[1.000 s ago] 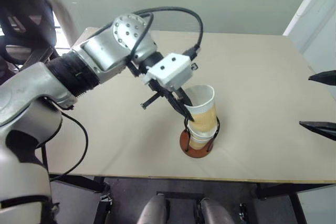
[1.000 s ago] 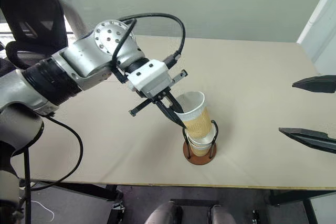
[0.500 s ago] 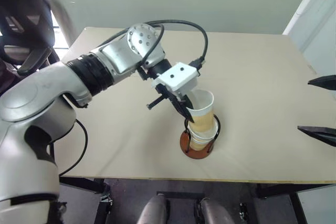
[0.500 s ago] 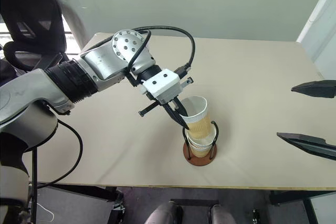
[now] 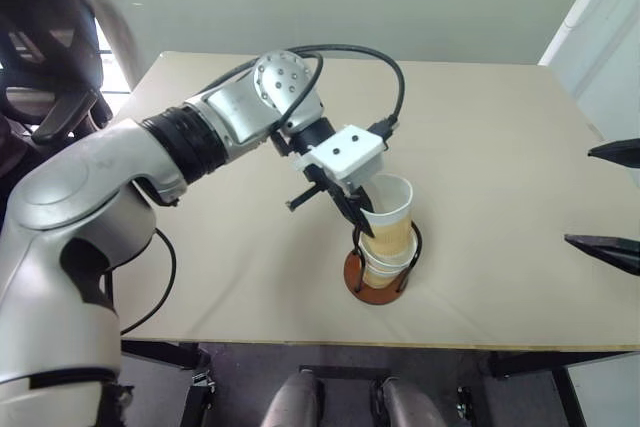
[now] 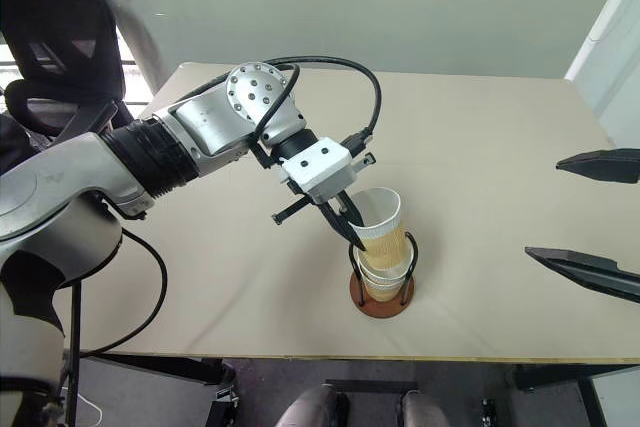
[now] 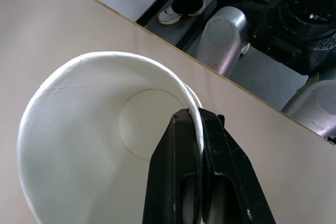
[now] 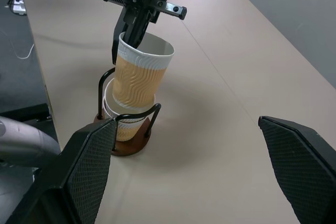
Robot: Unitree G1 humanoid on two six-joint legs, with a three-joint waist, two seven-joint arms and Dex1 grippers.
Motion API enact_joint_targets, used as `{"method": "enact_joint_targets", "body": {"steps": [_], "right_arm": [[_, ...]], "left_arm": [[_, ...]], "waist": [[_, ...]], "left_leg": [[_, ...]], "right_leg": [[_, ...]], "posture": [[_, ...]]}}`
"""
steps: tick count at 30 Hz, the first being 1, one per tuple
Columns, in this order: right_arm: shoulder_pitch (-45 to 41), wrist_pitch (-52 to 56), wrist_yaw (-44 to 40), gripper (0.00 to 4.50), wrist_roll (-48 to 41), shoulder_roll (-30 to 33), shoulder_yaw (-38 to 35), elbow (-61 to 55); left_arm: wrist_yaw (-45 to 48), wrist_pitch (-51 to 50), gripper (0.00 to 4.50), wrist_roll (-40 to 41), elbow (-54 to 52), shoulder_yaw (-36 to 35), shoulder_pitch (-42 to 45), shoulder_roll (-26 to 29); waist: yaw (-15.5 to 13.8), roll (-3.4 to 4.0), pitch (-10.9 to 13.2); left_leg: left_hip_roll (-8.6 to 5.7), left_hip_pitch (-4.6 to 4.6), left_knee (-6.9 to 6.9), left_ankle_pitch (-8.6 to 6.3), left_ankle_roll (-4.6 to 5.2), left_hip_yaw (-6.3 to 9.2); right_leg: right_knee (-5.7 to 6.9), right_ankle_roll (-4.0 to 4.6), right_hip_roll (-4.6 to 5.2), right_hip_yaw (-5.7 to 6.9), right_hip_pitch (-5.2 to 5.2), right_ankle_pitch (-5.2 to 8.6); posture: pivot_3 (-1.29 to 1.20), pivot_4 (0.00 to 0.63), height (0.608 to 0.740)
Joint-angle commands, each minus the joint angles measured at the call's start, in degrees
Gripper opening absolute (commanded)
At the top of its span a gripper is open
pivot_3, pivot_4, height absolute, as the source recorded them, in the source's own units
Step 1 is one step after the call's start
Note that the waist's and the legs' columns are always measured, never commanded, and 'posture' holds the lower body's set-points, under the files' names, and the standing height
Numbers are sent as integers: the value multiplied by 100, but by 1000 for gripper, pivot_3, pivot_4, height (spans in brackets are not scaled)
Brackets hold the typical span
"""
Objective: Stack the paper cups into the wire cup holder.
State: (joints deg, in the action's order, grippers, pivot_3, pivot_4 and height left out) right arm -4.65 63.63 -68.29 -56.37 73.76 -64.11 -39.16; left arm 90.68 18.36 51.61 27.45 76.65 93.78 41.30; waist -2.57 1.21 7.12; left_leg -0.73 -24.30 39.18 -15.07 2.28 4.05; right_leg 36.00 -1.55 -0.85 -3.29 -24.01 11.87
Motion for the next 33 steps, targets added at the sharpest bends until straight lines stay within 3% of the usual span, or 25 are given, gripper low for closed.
{"method": "enact_joint_targets", "body": {"steps": [1,12,17,22,26,33], "right_arm": [[-9,-16,53,4500,-68,9,-183,-41],[52,-269,21,4500,25,-10,34,93],[117,-892,25,4500,426,-49,722,439],[234,-2279,-13,4500,1737,87,2010,1465],[-368,-3011,-166,4500,2019,109,3110,2305],[-1533,-3663,-277,4500,2425,-195,4428,3423]], "left_arm": [[182,-104,648,61,20,-322,24,-75],[182,-329,4483,-84,203,-1227,-227,-343],[182,-931,4483,-498,447,-2425,-573,-348],[-108,-1562,4483,-1148,121,-4026,-1491,507],[-1081,-2288,4483,-1628,-401,-5183,-2643,1449],[-2969,-3494,4483,-1868,-1458,-7160,-4923,2195]], "waist": [[0,0,0],[1,1,-1],[18,4,-2],[144,10,-5],[199,26,-10],[194,21,-9]], "left_leg": [[-1,0,0,0,0,-1],[-4,2,3,-1,3,-2],[-4,5,8,-2,5,-6],[-2,22,6,6,-3,-10],[0,29,0,36,-24,-8],[3,29,-4,74,-68,-4]], "right_leg": [[0,-1,-1,0,0,0],[1,-7,2,-4,2,1],[0,-12,2,-5,6,-1],[3,-11,-4,-6,7,-3],[5,-12,-3,-14,7,-3],[4,-8,-9,-13,8,-6]], "posture": [[0,150,740],[0,150,740],[0,150,740],[0,150,740],[0,150,740],[0,150,740]]}}
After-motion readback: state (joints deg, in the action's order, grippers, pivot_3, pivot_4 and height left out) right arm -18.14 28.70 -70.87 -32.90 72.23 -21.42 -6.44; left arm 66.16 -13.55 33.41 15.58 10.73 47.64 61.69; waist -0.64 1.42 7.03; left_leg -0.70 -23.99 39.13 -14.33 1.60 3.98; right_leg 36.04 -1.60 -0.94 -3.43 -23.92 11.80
